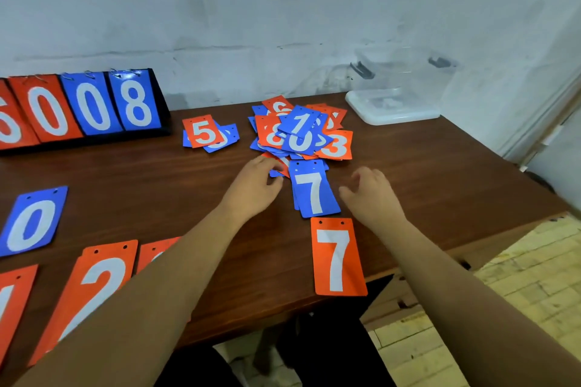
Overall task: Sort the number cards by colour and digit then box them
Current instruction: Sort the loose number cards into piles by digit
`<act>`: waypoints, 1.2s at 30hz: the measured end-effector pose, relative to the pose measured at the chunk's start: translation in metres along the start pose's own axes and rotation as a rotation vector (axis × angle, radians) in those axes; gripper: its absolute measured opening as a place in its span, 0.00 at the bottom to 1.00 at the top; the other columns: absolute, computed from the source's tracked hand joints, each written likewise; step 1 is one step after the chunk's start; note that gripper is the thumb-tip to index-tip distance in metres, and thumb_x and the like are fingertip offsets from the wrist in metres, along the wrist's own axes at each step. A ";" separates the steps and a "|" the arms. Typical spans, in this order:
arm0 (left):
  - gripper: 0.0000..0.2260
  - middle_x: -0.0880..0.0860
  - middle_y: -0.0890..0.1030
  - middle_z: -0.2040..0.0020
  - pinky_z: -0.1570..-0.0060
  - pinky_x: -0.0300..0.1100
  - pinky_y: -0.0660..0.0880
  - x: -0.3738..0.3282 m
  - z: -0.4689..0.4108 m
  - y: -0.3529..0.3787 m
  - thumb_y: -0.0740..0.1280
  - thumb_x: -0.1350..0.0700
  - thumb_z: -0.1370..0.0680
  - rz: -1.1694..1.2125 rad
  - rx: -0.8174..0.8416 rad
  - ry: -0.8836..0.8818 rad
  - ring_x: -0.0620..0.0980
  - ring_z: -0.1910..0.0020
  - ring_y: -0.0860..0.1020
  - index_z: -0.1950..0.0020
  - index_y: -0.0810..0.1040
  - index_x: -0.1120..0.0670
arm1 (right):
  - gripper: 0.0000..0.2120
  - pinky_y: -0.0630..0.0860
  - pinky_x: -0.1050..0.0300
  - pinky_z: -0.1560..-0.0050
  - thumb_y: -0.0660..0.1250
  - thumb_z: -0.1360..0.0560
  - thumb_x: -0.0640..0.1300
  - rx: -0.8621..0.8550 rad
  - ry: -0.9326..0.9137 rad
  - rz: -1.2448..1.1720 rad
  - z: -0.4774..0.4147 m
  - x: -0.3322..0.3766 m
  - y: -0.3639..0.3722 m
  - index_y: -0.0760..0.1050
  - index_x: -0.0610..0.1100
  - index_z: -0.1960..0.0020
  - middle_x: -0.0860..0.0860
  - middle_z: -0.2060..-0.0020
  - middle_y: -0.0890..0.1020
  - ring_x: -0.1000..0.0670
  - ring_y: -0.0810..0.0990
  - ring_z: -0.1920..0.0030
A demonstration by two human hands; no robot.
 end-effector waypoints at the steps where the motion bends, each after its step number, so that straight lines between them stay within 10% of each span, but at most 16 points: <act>1: 0.11 0.49 0.77 0.40 0.44 0.37 0.68 0.006 -0.003 -0.008 0.66 0.56 0.21 -0.007 -0.026 -0.021 0.45 0.41 0.74 0.39 0.78 0.51 | 0.16 0.73 0.55 0.54 0.67 0.25 0.49 -0.013 0.002 -0.007 -0.016 0.004 -0.001 0.72 0.44 0.41 0.46 0.42 0.74 0.51 0.73 0.50; 13: 0.07 0.50 0.76 0.45 0.54 0.34 0.71 0.033 -0.092 0.009 0.65 0.54 0.20 -0.042 -0.117 -0.117 0.46 0.48 0.76 0.43 0.77 0.53 | 0.35 0.69 0.46 0.35 0.73 0.28 0.53 -0.001 0.284 0.012 -0.143 0.004 0.044 0.62 0.39 0.30 0.39 0.33 0.70 0.39 0.71 0.34; 22: 0.32 0.61 0.73 0.34 0.36 0.50 0.67 0.044 -0.196 0.050 0.67 0.38 0.24 -0.272 -0.027 -0.328 0.60 0.34 0.70 0.31 0.69 0.61 | 0.17 0.77 0.49 0.46 0.71 0.26 0.43 -0.083 0.263 -0.198 -0.155 -0.015 0.049 0.70 0.40 0.40 0.43 0.43 0.79 0.43 0.79 0.43; 36: 0.03 0.52 0.81 0.55 0.68 0.37 0.73 0.056 -0.165 0.011 0.67 0.59 0.22 0.344 -0.317 -0.365 0.44 0.67 0.81 0.54 0.75 0.52 | 0.11 0.78 0.57 0.56 0.64 0.20 0.46 -0.360 0.287 -0.623 -0.137 -0.024 0.004 0.74 0.43 0.41 0.49 0.47 0.81 0.51 0.80 0.49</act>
Point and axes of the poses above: each hand's wrist, its own z-axis away from the middle knuckle, its own y-axis out of the palm, x = y × z, the point moved 6 cm from there along -z, towards the middle knuckle
